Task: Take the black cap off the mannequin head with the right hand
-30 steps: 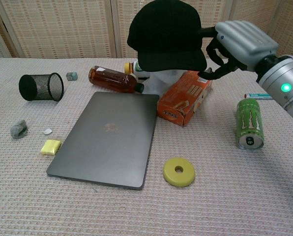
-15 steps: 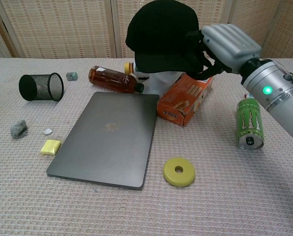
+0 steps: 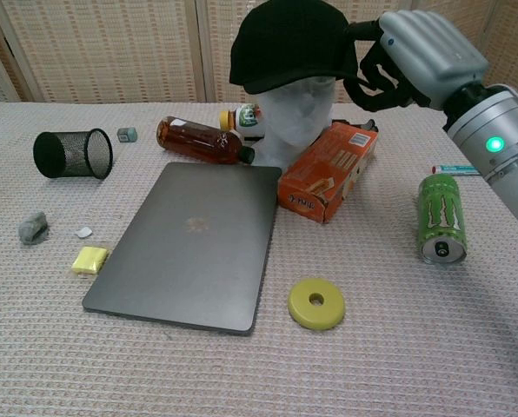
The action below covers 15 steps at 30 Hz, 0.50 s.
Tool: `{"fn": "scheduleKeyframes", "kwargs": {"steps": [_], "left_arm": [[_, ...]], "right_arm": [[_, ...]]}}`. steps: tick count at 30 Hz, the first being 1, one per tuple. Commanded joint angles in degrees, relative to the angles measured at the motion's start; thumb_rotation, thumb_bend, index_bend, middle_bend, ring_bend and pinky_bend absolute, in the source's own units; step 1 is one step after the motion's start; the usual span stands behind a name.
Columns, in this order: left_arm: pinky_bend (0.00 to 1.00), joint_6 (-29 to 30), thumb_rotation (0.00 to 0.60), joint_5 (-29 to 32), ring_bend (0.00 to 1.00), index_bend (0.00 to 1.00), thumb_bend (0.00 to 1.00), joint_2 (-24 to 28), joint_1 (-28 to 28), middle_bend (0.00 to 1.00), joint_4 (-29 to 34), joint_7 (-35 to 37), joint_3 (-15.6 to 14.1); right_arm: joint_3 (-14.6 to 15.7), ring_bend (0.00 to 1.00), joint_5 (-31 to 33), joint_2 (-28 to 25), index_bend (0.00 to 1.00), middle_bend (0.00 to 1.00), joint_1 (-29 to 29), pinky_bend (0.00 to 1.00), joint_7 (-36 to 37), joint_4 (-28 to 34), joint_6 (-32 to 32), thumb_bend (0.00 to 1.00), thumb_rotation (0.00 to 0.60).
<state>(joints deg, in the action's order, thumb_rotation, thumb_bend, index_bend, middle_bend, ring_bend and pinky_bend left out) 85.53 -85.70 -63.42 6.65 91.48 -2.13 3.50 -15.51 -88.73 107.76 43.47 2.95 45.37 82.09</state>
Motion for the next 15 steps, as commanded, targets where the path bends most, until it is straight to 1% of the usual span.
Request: {"fn": "scheduleKeyframes", "kwargs": {"steps": [1,5,8,11,15], "left_arm": [[0.15,-0.1,0.6,-0.03,0.15,0.2,0.14,-0.05,0.06,0.25,0.06,-0.1,-0.01],[0.15,-0.2,0.6,-0.06,0.15,0.2,0.14,-0.06,0.08,0.25,0.08,-0.28,-0.1],[0.15,-0.22,0.6,0.04,0.15,0.2,0.14,0.02,0.08,0.25,0.2,-0.36,-0.06],[0.15,-0.09,0.6,-0.1,0.15,0.2,0.14,0.11,0.07,0.25,0.35,-0.5,-0.06],[0.15,-0.19,0.6,0.01,0.15,0.2,0.14,0.15,0.1,0.25,0.43,-0.63,-0.03]], "right_arm": [[-0.92,0.98,0.41,-0.06,0.89,0.9,0.44,1.0,0.68,0.05,1.11,0.69,0.6],[-2.74,0.98,1.56,0.15,0.91,0.91,1.33,1.0,0.93,0.31,2.13,0.69,0.6],[-4.72,0.98,2.78,0.38,0.92,0.92,2.36,1.0,0.8,0.39,2.91,0.69,0.6],[-6.89,0.98,4.48,0.23,0.92,0.92,3.64,1.0,0.34,0.38,2.66,0.7,0.6],[-8.92,0.99,5.98,-0.46,0.92,0.92,5.16,1.0,-0.38,-0.51,2.4,0.7,0.6]]}}
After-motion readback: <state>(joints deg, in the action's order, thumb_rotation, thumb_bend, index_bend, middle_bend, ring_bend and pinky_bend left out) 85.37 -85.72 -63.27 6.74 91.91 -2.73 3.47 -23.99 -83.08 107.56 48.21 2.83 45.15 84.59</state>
